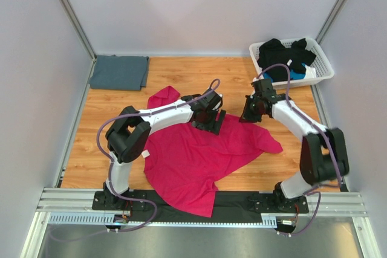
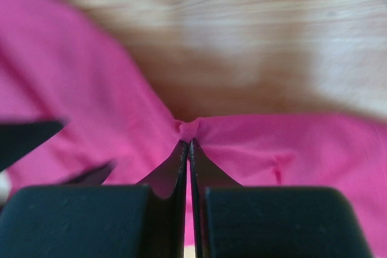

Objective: Fold and stack the t-shirts
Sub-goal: Flatten the tshirt out

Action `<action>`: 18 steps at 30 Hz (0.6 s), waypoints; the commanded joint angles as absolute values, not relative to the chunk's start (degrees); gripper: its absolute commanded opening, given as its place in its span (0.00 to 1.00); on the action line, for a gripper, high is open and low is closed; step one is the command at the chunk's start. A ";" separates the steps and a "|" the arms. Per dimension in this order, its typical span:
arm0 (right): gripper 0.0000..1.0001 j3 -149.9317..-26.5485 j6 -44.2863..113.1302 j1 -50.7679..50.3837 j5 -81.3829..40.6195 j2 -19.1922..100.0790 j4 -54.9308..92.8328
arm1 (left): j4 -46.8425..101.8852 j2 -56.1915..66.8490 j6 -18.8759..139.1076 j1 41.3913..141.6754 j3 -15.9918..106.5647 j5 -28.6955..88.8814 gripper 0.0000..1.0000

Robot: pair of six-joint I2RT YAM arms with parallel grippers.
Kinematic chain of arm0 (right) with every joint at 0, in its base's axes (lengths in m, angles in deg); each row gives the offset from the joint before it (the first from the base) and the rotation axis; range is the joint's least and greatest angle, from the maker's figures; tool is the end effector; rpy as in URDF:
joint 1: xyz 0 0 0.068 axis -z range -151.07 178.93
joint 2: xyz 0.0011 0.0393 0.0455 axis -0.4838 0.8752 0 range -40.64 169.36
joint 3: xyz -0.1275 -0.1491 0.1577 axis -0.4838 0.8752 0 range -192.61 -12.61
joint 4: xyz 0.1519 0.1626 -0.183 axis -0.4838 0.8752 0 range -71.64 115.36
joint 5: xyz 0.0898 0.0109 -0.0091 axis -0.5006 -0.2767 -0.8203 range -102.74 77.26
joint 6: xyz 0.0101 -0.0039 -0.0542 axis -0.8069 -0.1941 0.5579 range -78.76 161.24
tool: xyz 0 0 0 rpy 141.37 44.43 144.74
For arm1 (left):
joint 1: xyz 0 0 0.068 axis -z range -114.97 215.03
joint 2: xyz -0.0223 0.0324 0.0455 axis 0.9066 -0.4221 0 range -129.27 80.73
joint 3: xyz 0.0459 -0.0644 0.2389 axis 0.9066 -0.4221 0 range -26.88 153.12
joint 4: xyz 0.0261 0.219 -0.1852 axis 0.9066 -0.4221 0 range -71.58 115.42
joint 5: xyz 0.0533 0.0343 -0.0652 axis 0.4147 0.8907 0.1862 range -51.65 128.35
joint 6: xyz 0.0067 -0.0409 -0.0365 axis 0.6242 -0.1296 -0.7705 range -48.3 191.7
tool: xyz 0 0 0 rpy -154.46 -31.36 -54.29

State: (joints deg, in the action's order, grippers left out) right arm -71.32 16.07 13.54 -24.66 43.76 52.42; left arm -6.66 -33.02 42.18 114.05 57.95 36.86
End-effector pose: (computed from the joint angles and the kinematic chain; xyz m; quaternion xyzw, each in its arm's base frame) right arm 0.3108 0.0936 0.1944 0.0548 0.9589 0.1840 0.2087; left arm 0.2877 -0.3326 0.1579 0.1671 0.9535 -0.1682 0.1858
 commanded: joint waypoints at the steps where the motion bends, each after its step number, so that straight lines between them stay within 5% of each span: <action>1: 0.00 -68.08 15.40 9.61 -28.12 35.06 53.77 | -1.48 -31.33 43.57 114.16 59.69 34.93 0.81; 12: 0.00 -59.10 19.18 4.69 -36.37 29.24 68.97 | -11.49 -11.39 39.45 113.81 42.56 50.73 0.75; 18: 0.06 -56.46 18.13 -7.61 -36.83 36.60 73.72 | -15.01 -10.75 32.24 111.62 42.37 53.65 0.75</action>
State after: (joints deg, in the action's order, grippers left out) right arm -57.53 18.17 -3.25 -35.44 33.47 69.21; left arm -13.19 -9.55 37.04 113.06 41.80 50.47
